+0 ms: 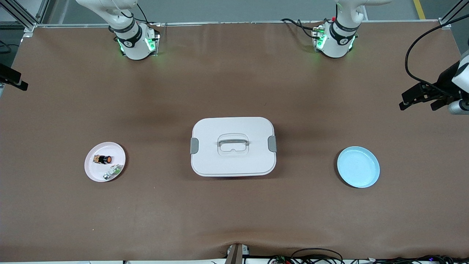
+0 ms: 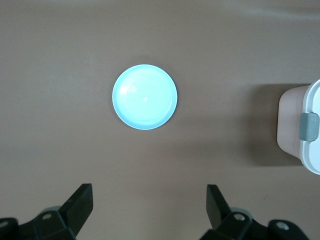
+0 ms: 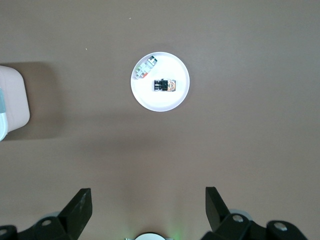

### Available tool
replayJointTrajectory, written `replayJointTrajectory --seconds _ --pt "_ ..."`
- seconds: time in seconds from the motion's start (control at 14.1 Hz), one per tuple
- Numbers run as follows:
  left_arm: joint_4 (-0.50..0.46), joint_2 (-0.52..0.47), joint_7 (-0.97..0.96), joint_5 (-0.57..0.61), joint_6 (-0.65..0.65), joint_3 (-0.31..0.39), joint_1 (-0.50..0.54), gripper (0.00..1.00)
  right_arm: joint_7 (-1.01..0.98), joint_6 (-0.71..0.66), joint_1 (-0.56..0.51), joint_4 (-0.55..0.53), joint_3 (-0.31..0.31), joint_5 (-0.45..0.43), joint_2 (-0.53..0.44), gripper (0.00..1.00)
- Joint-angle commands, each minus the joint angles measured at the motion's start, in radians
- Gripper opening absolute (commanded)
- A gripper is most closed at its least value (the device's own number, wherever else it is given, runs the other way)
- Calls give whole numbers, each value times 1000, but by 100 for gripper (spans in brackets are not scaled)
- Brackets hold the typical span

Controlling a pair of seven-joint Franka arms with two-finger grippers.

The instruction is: Transfer orange switch to right arm and place

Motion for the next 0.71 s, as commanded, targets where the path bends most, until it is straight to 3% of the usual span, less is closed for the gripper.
replayJointTrajectory --seconds 0.0,0.64 --pt "23 10 -15 23 -4 -4 2 100 2 -10 -2 -3 6 20 -16 100" --pt "23 11 -17 23 -4 -4 0 100 -1 -16 4 -3 19 26 -18 100"
